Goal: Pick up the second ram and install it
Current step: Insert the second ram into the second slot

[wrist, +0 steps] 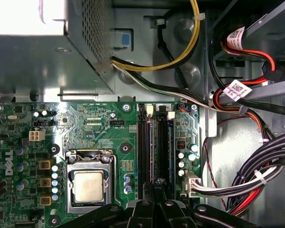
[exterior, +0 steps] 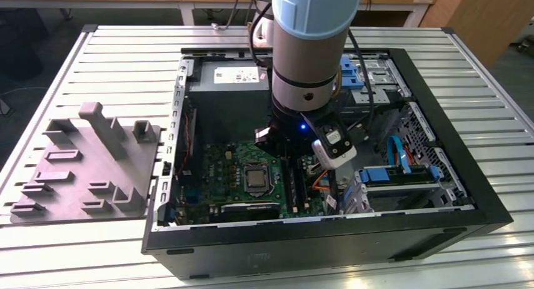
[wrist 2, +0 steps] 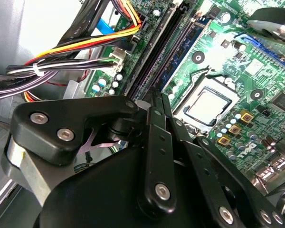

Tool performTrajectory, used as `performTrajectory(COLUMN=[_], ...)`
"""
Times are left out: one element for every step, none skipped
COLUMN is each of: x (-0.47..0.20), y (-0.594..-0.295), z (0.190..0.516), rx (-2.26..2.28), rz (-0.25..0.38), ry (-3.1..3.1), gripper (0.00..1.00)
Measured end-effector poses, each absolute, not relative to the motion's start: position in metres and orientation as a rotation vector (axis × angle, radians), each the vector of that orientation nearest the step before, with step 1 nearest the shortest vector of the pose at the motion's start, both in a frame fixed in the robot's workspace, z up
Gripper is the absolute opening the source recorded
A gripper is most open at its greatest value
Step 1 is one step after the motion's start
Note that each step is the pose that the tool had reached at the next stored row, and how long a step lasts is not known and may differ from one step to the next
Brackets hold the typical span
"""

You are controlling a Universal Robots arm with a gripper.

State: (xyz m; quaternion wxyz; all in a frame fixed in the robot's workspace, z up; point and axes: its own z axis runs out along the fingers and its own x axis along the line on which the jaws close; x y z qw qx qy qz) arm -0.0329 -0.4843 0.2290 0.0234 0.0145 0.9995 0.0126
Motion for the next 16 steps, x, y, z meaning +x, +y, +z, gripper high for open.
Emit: performTrajectory(x=[-0.0329,-0.0329,-0.0329,-0.0329,-0.0329,-0.0329,-0.0329,-0.0329,-0.0329,-0.0329,-0.0329,-0.0329,-0.0329,-0.0329,-0.0329,-0.0329], y=[-0.4843,-0.4843,-0.4842,-0.4842,-0.4842,-0.4843,-0.4843,-0.4843,-0.4843,-0.4843,-0.4843,-0.4843,-0.4843,-0.4843,-0.4843,-0.4842], z=[0.229,0.2289,0.2283,0.228,0.228,0.2281,0.2281,0.2281,0.2281,0.2279,0.2278,0.2278,0.2278,0.2277,0.2276,0.2273], rx=[0.045,0.045,0.045,0.045,0.045,0.045,0.045,0.045,0.045,0.044,0.043,0.041,0.04,0.04,0.04,0.04], rz=[0.039,0.039,0.04,0.04,0.039,0.039,0.039,0.039,0.039,0.039,0.039,0.039,0.039,0.039,0.039,0.039], ry=[3.094,3.094,3.094,3.094,3.094,3.094,3.094,3.094,3.094,3.094,3.094,3.094,3.094,3.094,3.094,3.094], gripper=[0.11,0.11,0.11,0.11,0.11,0.11,0.11,0.11,0.11,0.11,0.11,0.11,0.11,0.11,0.11,0.11])
